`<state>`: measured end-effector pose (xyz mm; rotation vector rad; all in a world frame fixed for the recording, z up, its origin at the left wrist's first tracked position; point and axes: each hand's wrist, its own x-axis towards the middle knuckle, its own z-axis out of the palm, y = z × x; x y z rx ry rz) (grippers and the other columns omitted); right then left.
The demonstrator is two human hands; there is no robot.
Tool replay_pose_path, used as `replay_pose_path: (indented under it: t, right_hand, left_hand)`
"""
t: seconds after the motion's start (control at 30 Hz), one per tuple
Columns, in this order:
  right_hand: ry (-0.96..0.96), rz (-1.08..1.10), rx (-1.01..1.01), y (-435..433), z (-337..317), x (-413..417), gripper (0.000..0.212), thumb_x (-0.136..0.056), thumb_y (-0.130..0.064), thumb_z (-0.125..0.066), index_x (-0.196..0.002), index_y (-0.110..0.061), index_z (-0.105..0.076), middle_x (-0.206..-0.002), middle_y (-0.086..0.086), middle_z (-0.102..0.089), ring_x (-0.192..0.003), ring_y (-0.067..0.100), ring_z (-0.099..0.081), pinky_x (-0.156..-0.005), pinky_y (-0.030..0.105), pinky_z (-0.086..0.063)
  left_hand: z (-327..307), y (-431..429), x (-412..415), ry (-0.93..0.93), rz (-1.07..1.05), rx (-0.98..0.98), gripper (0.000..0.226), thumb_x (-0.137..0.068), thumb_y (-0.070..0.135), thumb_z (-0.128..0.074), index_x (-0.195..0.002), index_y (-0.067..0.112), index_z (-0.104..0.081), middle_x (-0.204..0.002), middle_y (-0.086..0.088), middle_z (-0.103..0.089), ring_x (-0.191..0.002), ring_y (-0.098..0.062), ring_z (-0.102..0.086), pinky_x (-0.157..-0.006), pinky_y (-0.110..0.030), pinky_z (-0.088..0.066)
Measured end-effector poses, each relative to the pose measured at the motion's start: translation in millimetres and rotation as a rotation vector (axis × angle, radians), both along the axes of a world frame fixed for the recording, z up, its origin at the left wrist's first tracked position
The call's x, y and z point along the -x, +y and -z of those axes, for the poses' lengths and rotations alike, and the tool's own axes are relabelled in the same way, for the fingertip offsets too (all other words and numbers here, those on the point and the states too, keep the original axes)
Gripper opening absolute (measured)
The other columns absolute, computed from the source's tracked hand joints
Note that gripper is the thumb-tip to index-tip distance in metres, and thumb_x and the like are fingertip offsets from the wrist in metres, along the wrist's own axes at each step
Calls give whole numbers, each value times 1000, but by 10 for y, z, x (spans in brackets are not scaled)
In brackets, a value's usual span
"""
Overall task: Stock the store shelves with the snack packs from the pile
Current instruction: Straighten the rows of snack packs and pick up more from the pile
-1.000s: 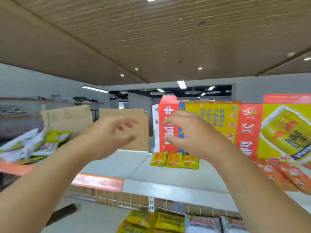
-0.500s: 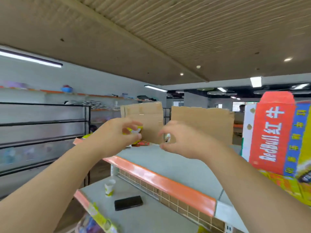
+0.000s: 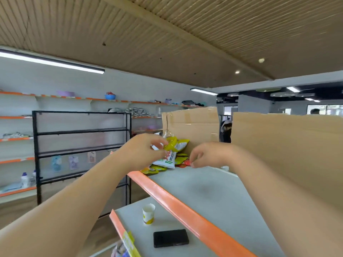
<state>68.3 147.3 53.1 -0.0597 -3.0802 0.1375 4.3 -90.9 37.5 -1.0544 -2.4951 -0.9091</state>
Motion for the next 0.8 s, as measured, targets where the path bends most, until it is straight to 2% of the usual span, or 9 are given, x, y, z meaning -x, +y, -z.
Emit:
replay_pose_path:
  t: [0.1,0.2,0.27,0.33,0.47,0.57,0.63,0.73,0.8]
  right_hand:
    - [-107,62,-16,95,80,274,27,-88,-54,-64,-110,-39,-67,-107,-8,-63,-90,15,-62,-79,37,-59]
    - [-163,124,-5,132,138,494,33,-88,-53,-64,-116,-37,-66,-115,-5,-62,-95,18,-66,-83,41,-61]
    - [-185,157,0,138,162,634,35,-89,-51,-63,-120,-35,-65,-118,-4,-62,-96,18,-67,-84,43,-61]
    - [-208,199,4,132,176,764,33,-90,-49,-63,-120,-35,-64,-117,-4,-61,-98,18,-68,-83,42,-61]
    - [-222,268,75,93,191,1036,31,-91,-46,-64,-119,-35,-63,-122,-3,-61,-98,19,-69,-80,39,-60]
    - [-125,301,123,33,178,1235,20,-91,-44,-64,-107,-33,-67,-113,0,-68,-100,22,-70,-67,31,-54]
    - [27,318,165,-26,192,1375,17,-90,-41,-66,-103,-31,-69,-104,2,-72,-96,22,-70,-68,29,-51]
    - [245,314,224,-173,238,1622,25,-91,-34,-66,-115,-29,-68,-103,-1,-71,-88,21,-68,-79,31,-53]
    - [328,271,255,-286,291,1797,32,-91,-29,-63,-123,-32,-63,-103,-3,-69,-80,17,-62,-69,28,-48]
  left_hand:
    - [113,105,361,-38,17,25,21,-88,45,-69,-109,46,-68,-105,21,-66,-82,-1,-67,-74,-23,-54]
    - [315,368,713,27,28,161,29,-90,44,-65,-118,44,-66,-111,17,-65,-99,-10,-64,-87,-28,-51]
    - [497,593,907,172,33,296,33,-88,43,-62,-121,40,-63,-120,12,-61,-110,-16,-59,-85,-27,-45]
    - [668,792,1120,256,56,393,33,-86,43,-59,-117,36,-61,-119,5,-58,-112,-22,-57,-82,-30,-44]
    - [869,1043,1567,249,104,459,39,-78,49,-55,-114,37,-56,-118,3,-54,-113,-25,-54,-90,-38,-49]
    - [952,1114,1842,260,114,407,43,-74,46,-51,-116,39,-56,-112,2,-49,-114,-25,-49,-93,-42,-48]
    - [1001,1139,1961,242,123,369,47,-75,42,-51,-120,36,-60,-112,1,-48,-117,-25,-46,-94,-40,-48]
    - [1046,1177,2031,257,158,328,38,-81,35,-53,-116,28,-67,-116,1,-57,-120,-23,-47,-93,-32,-49]
    - [1055,1177,2028,271,226,281,33,-84,34,-55,-114,28,-67,-116,4,-62,-118,-19,-49,-93,-29,-47]
